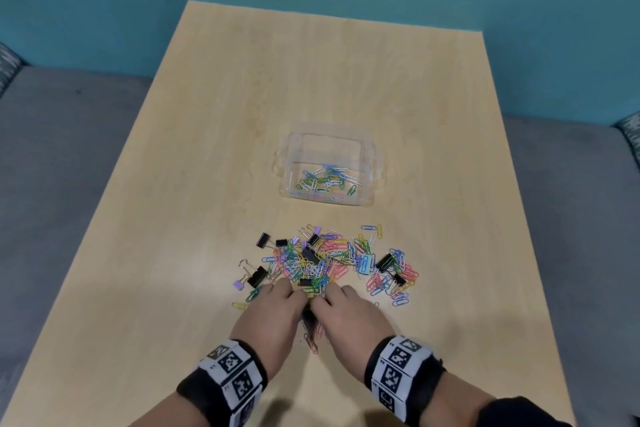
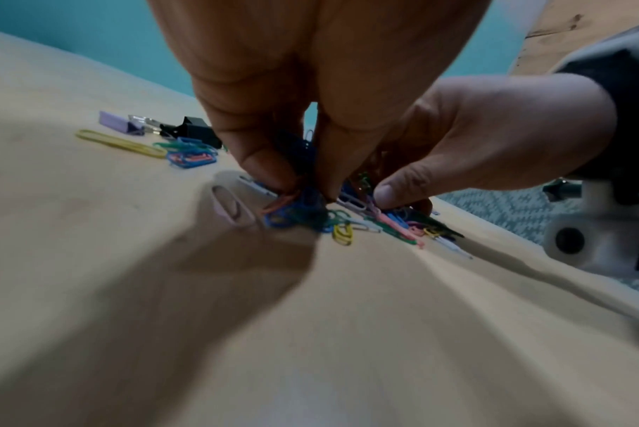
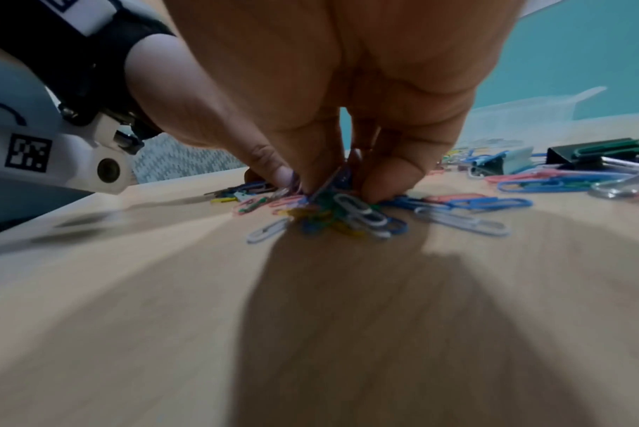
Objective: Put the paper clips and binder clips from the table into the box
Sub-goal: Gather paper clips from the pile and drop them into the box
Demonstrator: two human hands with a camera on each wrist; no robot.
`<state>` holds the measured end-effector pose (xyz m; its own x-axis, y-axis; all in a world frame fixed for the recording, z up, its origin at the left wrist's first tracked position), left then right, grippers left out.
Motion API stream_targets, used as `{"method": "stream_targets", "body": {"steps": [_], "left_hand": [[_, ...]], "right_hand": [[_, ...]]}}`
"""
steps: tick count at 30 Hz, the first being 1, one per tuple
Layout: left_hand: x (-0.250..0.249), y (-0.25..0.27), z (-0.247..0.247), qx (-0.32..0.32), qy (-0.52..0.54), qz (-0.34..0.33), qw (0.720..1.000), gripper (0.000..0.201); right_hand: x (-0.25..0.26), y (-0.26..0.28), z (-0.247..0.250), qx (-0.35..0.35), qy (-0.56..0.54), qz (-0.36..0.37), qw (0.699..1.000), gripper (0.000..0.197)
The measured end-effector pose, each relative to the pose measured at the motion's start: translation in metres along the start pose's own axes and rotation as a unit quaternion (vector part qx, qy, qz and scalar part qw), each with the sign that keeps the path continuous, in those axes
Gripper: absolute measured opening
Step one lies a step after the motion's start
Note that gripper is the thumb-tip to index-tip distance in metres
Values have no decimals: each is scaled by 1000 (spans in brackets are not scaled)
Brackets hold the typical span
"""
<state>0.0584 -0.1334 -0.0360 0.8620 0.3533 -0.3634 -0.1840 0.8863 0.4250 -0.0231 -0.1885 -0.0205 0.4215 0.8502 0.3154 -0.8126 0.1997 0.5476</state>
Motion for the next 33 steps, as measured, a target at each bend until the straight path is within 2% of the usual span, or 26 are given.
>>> {"method": "stream_targets", "body": {"steps": [3,7,10,14,17,20,23,26,28,31,33], "left_hand": [[5,-3,1,4,26,10,1000,27],[7,0,11,-5,64,22,998,10],[6,-4,19,36,65,19,997,14],[0,-12,40,93,95,3,991,16],[-1,-27,75,97,129,12,987,11],[2,-55,126,31,154,29,987,7],[2,-91,171,-36,123,35,991,8],[0,-125,193,-60,95,49,992,8],[-3,-138,195,-59,100,56,992,11],[0,-140,192,-57,153,57,985,28],[9,-127,192,-81,180,57,979,32]], "right_hand": [[-4,-1,4,1,-12,1,1000,40],[-15,-2,7,4,-49,2,999,32],[-24,-2,14,26,-88,-8,996,11],[-32,-1,38,68,-173,-8,983,8],[-45,-6,67,81,-250,-35,964,5],[-67,-22,112,31,-302,-65,951,9],[-88,-46,165,-54,-254,-76,963,8],[-98,-69,203,-115,-211,-94,966,4],[-101,-80,212,-119,-222,-104,962,5],[-108,-83,211,-120,-292,-105,943,24],[-116,-70,207,-142,-287,-110,941,32]]}}
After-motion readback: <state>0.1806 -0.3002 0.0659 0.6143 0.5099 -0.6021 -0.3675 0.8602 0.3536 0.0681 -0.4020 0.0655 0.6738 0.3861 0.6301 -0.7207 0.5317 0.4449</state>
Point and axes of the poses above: each hand's wrist, its own y-axis away from the middle knuckle, its own z-axis out of the back of the hand, x = y × z, the point moved 8 cm from there along -y, towards the middle knuckle, and after that the axes turned 6 degrees about x, right-handed, at the moved point
